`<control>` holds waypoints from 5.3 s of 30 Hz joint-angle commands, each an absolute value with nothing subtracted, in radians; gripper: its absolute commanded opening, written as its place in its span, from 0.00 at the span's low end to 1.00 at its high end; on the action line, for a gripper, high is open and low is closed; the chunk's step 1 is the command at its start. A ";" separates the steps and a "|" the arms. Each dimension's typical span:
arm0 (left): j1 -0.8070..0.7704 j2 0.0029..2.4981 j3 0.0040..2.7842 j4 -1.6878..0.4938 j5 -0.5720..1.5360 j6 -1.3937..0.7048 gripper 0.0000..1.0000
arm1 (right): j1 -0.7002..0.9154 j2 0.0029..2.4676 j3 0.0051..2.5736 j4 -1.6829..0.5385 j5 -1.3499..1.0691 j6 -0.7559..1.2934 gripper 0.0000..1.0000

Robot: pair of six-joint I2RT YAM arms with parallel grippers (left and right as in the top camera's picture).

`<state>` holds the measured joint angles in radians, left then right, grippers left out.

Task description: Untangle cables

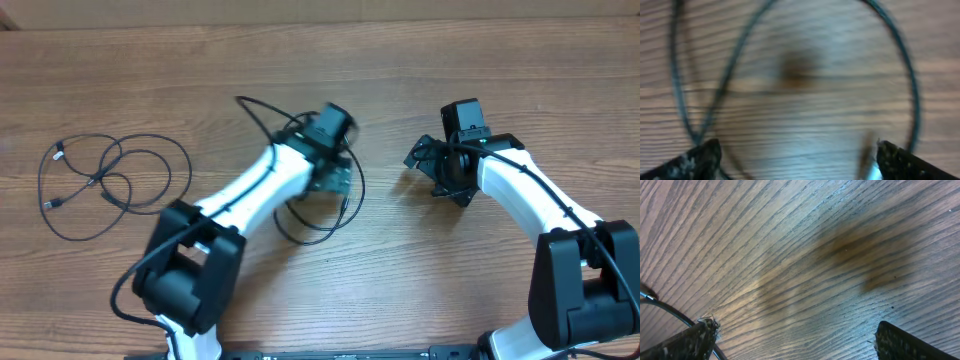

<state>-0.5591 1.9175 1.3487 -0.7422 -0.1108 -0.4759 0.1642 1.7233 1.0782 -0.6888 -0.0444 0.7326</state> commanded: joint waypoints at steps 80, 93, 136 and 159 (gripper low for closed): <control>-0.373 2.112 1.306 -0.676 0.026 -0.449 0.22 | 0.160 1.702 1.088 -0.683 -0.035 0.728 1.00; -0.373 2.111 1.345 -0.721 0.027 -0.448 0.04 | 0.160 1.702 1.088 -0.683 -0.035 0.728 1.00; -0.382 2.106 1.526 -0.939 0.011 -0.449 0.24 | 0.160 1.702 1.088 -0.683 -0.035 0.728 1.00; -0.389 2.004 1.479 -0.916 0.026 -0.450 0.04 | 0.160 1.702 1.088 -0.683 -0.035 0.728 1.00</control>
